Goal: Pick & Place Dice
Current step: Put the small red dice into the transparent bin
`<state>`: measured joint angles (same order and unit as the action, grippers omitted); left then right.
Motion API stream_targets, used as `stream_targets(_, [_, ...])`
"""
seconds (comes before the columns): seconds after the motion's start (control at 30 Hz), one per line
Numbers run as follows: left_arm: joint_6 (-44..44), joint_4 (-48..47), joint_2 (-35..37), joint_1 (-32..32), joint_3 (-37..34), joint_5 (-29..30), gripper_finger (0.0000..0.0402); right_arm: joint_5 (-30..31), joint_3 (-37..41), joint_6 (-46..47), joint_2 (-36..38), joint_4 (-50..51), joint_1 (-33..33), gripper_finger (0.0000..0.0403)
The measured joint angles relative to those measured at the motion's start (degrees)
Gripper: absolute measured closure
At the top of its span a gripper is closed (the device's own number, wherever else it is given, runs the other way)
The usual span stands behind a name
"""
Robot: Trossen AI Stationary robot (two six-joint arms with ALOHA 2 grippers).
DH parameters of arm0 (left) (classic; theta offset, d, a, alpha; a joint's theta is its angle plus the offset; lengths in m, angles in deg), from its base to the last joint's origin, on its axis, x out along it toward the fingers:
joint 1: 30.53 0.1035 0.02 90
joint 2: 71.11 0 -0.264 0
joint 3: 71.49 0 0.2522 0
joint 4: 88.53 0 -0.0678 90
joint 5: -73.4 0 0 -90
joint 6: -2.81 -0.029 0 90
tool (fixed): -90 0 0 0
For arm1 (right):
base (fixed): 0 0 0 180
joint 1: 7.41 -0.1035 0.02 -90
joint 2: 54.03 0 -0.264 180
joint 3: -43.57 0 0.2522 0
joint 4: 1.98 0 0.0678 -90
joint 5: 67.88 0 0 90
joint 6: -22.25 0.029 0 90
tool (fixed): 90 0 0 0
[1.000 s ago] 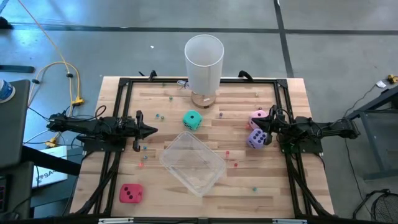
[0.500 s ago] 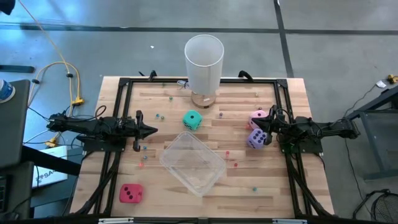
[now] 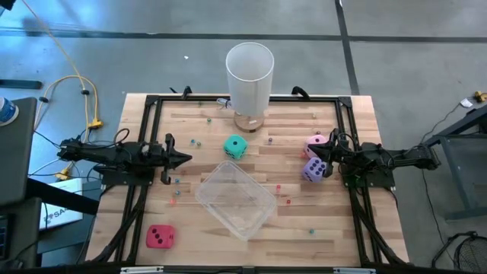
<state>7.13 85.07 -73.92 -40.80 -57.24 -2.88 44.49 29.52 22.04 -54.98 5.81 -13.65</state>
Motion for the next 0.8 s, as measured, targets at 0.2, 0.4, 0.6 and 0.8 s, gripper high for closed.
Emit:
stream_targets(0.2, [4.10,0.00,0.00,-0.02,0.00,0.00,0.0401,0.00,0.00,0.00,-0.02,-0.02,-0.02,0.0401])
stream_targets(0.4, [4.72,-0.44,-0.04,-0.02,0.00,0.00,0.0401,0.00,0.00,0.14,-0.02,-0.02,-0.01,0.0401])
stream_targets(0.6, [4.72,-0.44,-0.04,-0.04,0.00,-0.01,0.0401,-1.30,0.01,14.01,-0.02,-0.04,0.00,0.0401])
stream_targets(0.8, [7.57,-0.41,-0.04,-0.04,0.00,-0.49,0.0401,-1.79,0.00,16.51,0.00,-1.74,0.00,0.0401])
